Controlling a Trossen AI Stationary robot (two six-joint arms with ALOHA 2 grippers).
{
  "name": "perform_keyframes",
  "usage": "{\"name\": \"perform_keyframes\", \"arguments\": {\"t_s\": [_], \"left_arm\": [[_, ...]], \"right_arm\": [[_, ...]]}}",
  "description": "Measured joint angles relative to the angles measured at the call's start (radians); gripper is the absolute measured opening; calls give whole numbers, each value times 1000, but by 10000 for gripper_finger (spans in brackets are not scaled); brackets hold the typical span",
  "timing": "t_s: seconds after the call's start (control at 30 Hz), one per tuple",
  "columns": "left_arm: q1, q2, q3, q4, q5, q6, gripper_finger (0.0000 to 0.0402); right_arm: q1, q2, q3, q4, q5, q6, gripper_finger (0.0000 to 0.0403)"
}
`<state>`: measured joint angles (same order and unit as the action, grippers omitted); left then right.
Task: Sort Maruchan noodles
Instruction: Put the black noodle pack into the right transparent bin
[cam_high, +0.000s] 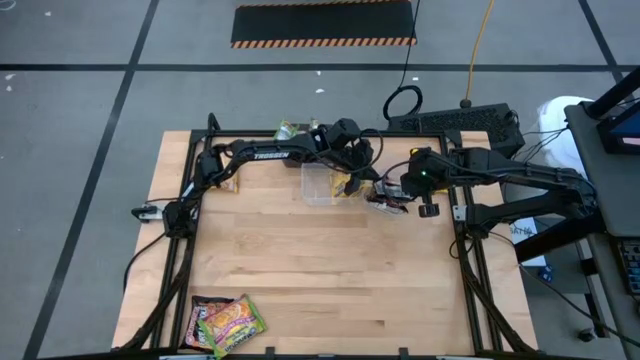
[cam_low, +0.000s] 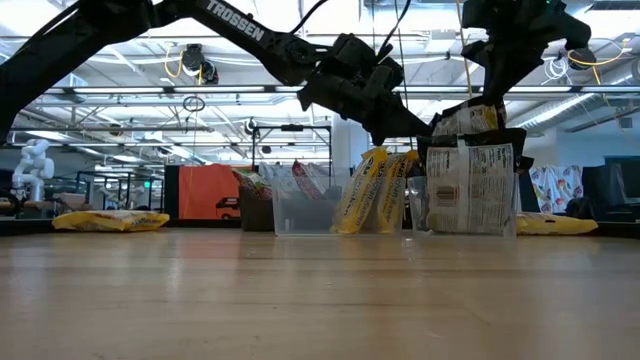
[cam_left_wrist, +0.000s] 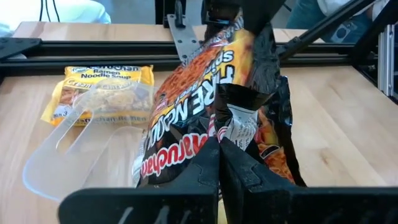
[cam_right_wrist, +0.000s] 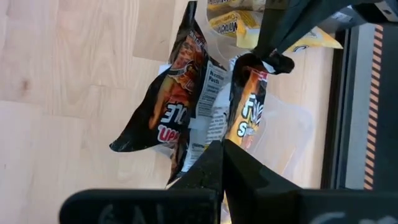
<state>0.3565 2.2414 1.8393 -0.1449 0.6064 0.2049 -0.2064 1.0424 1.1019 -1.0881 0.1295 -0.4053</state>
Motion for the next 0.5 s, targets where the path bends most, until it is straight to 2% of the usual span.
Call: {"name": "perform_keyframes", "arguments": {"t_s": [0.37, 0.5], "left_arm": [[0, 0, 0, -25, -2, 6, 0], [0, 0, 0, -20, -9, 9, 1]], "right_arm": [[7, 20, 0, 0, 3, -19, 0], [7, 34, 0, 3, 50, -17, 0]]}}
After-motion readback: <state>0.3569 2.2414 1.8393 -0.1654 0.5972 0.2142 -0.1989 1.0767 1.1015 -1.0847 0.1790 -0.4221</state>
